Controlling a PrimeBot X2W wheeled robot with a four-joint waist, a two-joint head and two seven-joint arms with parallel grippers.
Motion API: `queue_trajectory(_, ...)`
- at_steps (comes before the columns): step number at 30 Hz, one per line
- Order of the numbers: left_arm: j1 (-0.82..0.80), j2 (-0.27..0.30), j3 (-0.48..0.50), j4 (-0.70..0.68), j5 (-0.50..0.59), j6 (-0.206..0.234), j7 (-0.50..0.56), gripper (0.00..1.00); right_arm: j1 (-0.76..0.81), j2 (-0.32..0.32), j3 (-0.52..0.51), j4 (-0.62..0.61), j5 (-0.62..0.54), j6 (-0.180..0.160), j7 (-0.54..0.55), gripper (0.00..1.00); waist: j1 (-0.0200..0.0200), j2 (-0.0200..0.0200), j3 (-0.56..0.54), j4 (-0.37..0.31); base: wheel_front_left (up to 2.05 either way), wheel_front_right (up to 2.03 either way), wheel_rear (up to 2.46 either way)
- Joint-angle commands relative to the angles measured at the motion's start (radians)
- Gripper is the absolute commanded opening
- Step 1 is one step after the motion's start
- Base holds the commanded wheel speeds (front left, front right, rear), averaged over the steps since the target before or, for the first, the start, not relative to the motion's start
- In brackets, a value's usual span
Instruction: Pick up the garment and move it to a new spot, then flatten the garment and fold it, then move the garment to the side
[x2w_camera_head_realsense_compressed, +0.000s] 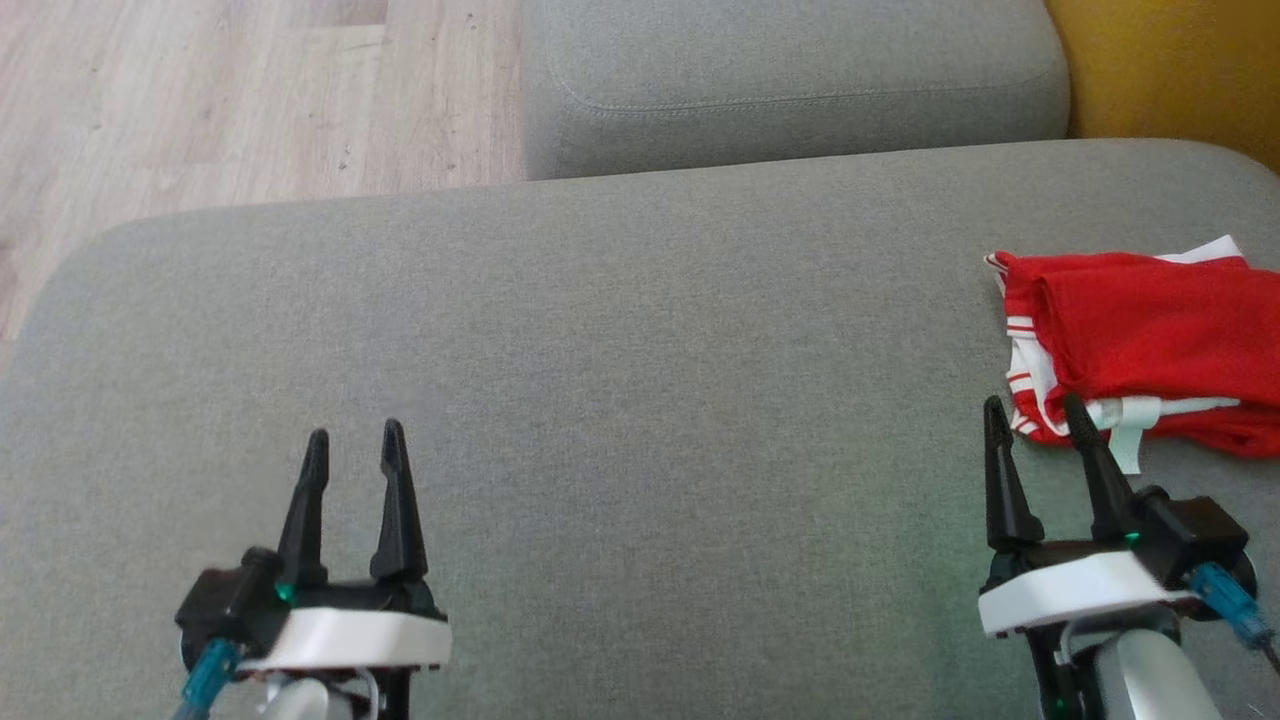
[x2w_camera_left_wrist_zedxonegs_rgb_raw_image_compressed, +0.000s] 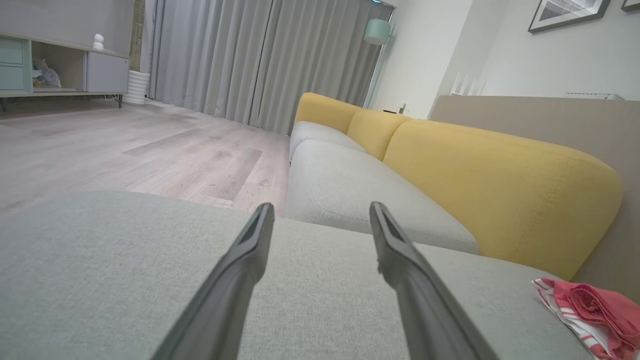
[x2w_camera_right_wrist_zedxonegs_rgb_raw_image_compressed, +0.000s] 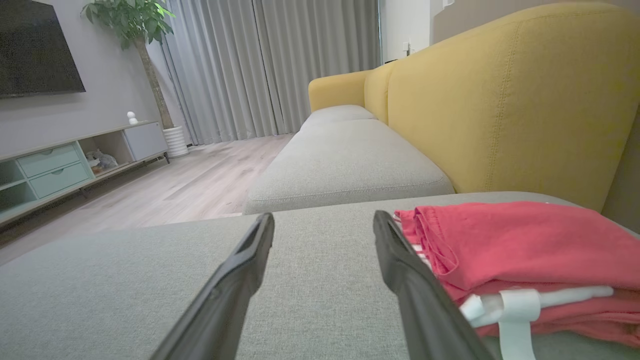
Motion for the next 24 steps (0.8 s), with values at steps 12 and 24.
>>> queue_trajectory(12,-0.014,0.004,0.055,-0.028,-0.037,-0.015,-0.005,1.0,-0.022,-0.003,0.041,-0.058,0.028,0.002,-0.013,1.0,0.0,0.0,0.005,-0.009,0.0,0.0,0.0)
queue_trajectory(24,-0.016,0.004,0.058,-0.019,-0.065,-0.018,-0.005,1.0,-0.022,-0.003,0.042,-0.062,0.036,0.002,-0.013,1.0,0.0,0.0,0.006,-0.013,0.0,0.0,0.0)
